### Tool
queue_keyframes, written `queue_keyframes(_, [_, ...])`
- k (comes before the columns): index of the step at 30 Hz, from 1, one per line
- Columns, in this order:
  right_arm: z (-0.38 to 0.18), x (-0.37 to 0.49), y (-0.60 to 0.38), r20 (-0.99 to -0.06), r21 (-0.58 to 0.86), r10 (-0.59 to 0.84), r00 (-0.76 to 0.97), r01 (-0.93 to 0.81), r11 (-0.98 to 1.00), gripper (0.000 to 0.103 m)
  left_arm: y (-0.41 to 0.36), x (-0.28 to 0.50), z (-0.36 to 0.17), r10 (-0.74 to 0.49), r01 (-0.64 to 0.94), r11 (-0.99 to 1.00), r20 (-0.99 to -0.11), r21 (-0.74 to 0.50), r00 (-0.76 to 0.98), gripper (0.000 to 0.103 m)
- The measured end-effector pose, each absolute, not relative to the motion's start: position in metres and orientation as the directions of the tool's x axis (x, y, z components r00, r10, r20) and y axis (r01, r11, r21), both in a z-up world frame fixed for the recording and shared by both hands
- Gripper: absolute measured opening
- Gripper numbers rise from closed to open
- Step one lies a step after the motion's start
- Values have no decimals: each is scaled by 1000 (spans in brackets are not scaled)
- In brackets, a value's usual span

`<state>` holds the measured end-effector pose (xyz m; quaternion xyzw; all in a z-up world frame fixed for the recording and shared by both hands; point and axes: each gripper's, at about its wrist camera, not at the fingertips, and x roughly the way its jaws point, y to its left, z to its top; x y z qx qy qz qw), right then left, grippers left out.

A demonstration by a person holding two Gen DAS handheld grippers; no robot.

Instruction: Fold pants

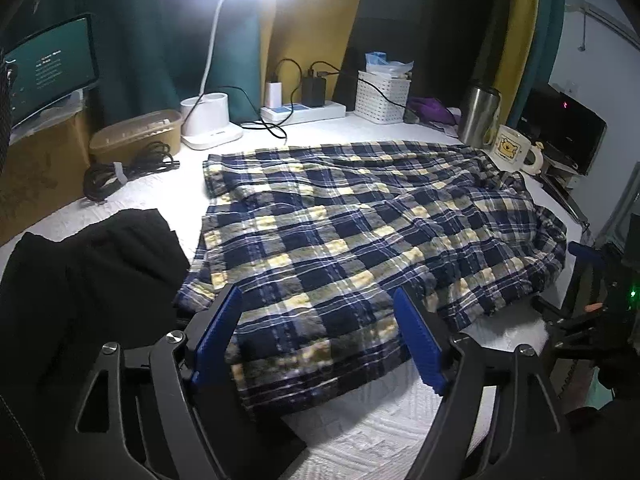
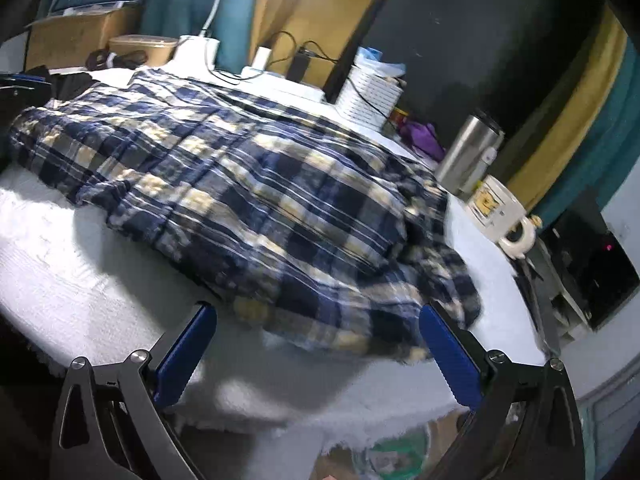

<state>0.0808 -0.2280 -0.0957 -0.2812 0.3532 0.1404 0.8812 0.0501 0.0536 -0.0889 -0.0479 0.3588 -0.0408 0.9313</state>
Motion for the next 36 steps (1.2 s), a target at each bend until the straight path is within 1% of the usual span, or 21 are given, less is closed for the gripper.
queue_keyframes(5, [-96,87,-221,-679,-421,59,731,-454,785,102,47,57,-90,-120,52,991,-671,-121,732,78])
queue_keyframes(10, [-80,102,-230,-675,-333,107,730,-431,839,102,31,66,-92,-139,86,990,-686,-111,714,80])
queue_keyframes(12, [-70,110,-237,-677,-276,142,722,-428,860,102,21,68,-91,-145,111,989,-685,-93,714,80])
queue_keyframes(14, [-63,119,-241,-690,-231,168,704,-434,871,102,11,72,-89,-164,133,986,-679,-98,715,83])
queue_keyframes(17, [-57,133,-242,-696,-200,190,692,-441,875,102,-9,76,-90,-208,190,976,-675,-102,708,89])
queue_keyframes(19, [-54,145,-244,-701,-184,197,686,-440,879,102,-20,79,-91,-218,218,972,-675,-86,705,90])
queue_keyframes(22, [-49,162,-245,-706,-150,221,673,-447,882,102,-32,83,-93,-258,253,961,-684,-110,682,90])
queue_keyframes(24, [-48,170,-245,-709,-143,225,669,-448,882,102,-37,82,-90,-259,257,961,-678,-105,688,92])
queue_keyframes(26, [-49,177,-246,-715,-127,235,659,-452,883,102,-41,81,-87,-231,257,964,-682,-65,694,95])
queue_keyframes(30, [-54,187,-246,-727,-92,254,638,-457,884,102,-42,72,-82,-208,270,963,-682,-16,701,97])
queue_keyframes(32, [-55,190,-248,-725,-81,263,637,-458,885,102,-41,71,-88,-148,258,965,-693,57,706,97])
queue_keyframes(34, [-57,193,-251,-729,-56,276,626,-457,888,102,-35,76,-100,-57,212,969,-728,123,683,97])
queue_keyframes(36, [-58,195,-254,-734,-37,283,618,-452,891,102,-29,79,-109,12,182,967,-744,178,668,97])
